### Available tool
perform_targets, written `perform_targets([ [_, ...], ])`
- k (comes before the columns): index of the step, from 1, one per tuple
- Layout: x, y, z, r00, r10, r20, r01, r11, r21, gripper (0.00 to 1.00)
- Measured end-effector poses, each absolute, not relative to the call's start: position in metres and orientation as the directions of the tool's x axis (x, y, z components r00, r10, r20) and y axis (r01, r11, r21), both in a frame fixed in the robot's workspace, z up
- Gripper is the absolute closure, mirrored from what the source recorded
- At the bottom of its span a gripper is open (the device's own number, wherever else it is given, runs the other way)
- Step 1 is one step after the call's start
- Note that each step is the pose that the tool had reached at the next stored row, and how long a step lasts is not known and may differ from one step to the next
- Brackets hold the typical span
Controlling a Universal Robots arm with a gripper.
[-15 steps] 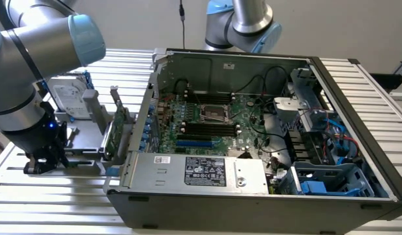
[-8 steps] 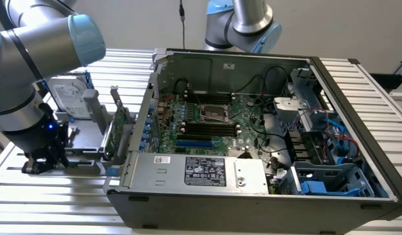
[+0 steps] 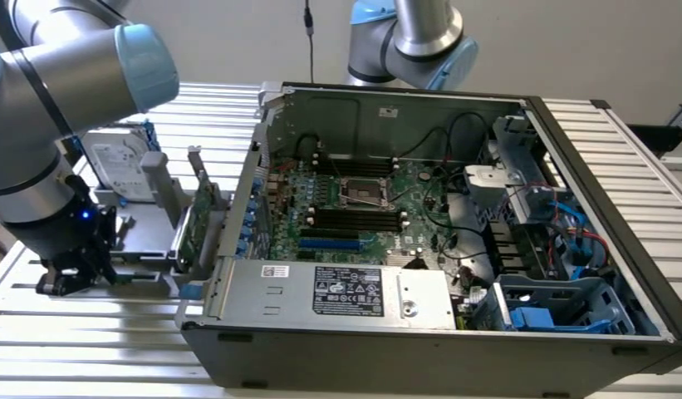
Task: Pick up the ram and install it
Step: 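Pick up the ram and move it above insertion slot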
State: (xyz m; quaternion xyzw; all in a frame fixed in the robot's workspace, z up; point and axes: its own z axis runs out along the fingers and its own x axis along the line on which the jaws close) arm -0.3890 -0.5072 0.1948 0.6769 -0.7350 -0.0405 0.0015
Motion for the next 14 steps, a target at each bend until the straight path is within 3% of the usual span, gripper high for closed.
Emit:
perform_targets([
  [8,-0.389,-0.507,0.205,-0.084,-0.995,-0.053,-0.995,0.081,0.062,0.86],
  [14,-0.389,-0.507,0.229,-0.084,-0.995,-0.053,-0.995,0.080,0.062,0.86],
])
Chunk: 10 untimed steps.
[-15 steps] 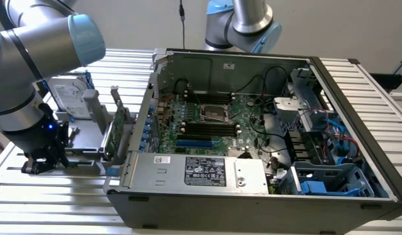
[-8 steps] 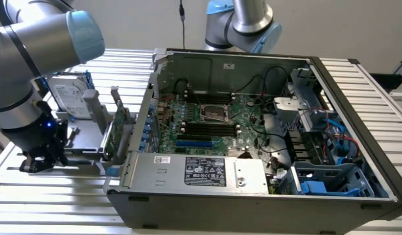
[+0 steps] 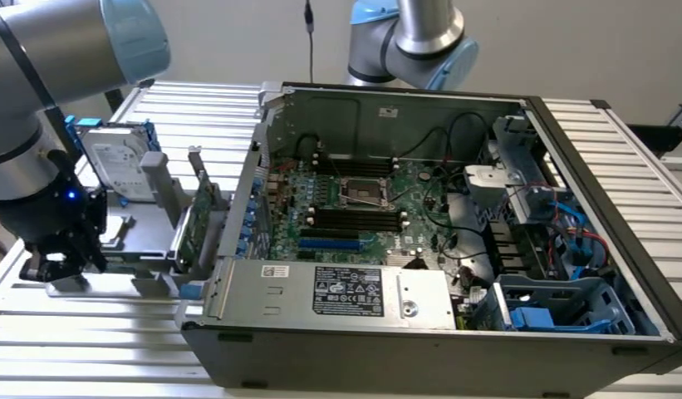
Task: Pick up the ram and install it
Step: 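Pick up the ram and move it above insertion slot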
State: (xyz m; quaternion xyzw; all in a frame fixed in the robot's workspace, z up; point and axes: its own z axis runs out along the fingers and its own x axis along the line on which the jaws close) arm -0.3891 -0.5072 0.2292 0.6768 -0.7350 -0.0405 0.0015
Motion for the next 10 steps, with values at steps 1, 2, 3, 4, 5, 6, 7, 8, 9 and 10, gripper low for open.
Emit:
perform_targets([
  [1,-0.389,-0.507,0.234,-0.084,-0.995,-0.053,-0.995,0.081,0.062,0.86],
  [2,-0.389,-0.507,0.238,-0.084,-0.995,-0.053,-0.995,0.080,0.062,0.86],
  [3,-0.389,-0.507,0.243,-0.084,-0.995,-0.053,-0.995,0.080,0.062,0.86],
  [4,-0.389,-0.507,0.247,-0.084,-0.995,-0.053,-0.995,0.080,0.062,0.86],
  [5,-0.389,-0.507,0.252,-0.084,-0.995,-0.053,-0.995,0.081,0.062,0.86],
  [6,-0.389,-0.507,0.256,-0.084,-0.995,-0.053,-0.995,0.081,0.062,0.86],
  [7,-0.389,-0.507,0.261,-0.084,-0.995,-0.053,-0.995,0.081,0.062,0.86],
  [8,-0.389,-0.507,0.265,-0.084,-0.995,-0.053,-0.995,0.081,0.062,0.86],
  [9,-0.389,-0.507,0.270,-0.084,-0.995,-0.053,-0.995,0.081,0.062,0.86],
  [10,-0.389,-0.507,0.274,-0.084,-0.995,-0.053,-0.995,0.080,0.061,0.86],
])
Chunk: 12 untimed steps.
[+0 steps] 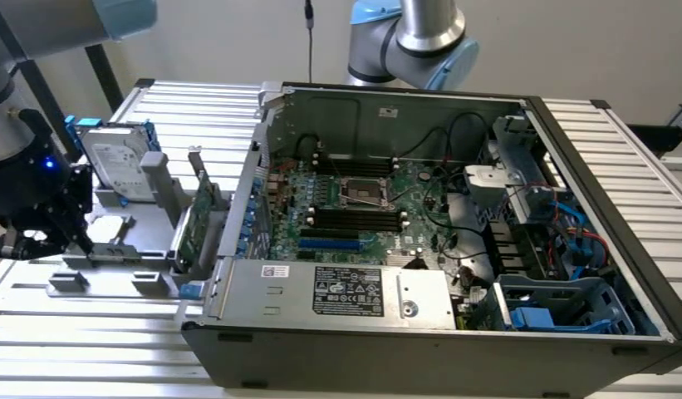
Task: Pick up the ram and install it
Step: 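Pick up the ram and move it above insertion slot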
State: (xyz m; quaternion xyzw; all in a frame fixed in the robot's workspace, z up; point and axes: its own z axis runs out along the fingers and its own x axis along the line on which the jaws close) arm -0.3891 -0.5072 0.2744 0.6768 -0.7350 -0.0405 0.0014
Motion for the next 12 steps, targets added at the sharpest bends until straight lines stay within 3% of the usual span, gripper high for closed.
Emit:
perform_targets([
  [12,-0.388,-0.507,0.329,-0.084,-0.995,-0.053,-0.995,0.080,0.062,0.86],
])
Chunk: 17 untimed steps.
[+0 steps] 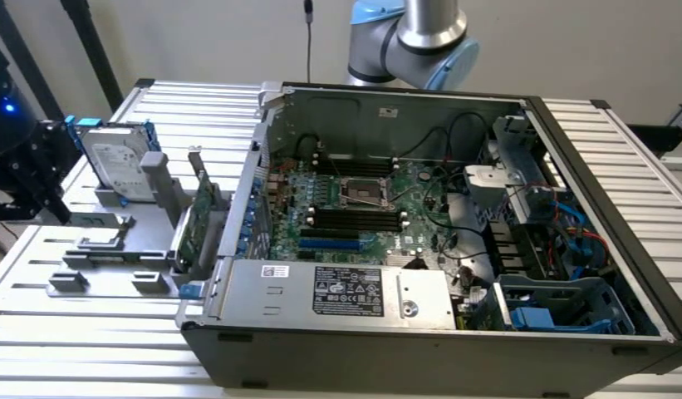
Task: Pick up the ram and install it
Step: 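Pick up the ram and move it above insertion slot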
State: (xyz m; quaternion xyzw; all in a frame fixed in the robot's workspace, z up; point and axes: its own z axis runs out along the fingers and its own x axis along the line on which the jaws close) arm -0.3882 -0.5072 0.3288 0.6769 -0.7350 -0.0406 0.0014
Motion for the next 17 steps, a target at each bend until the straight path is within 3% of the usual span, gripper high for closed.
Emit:
perform_targets([
  [17,-0.333,-0.507,0.391,-0.084,-0.994,-0.069,-0.995,0.079,0.066,0.86],
])
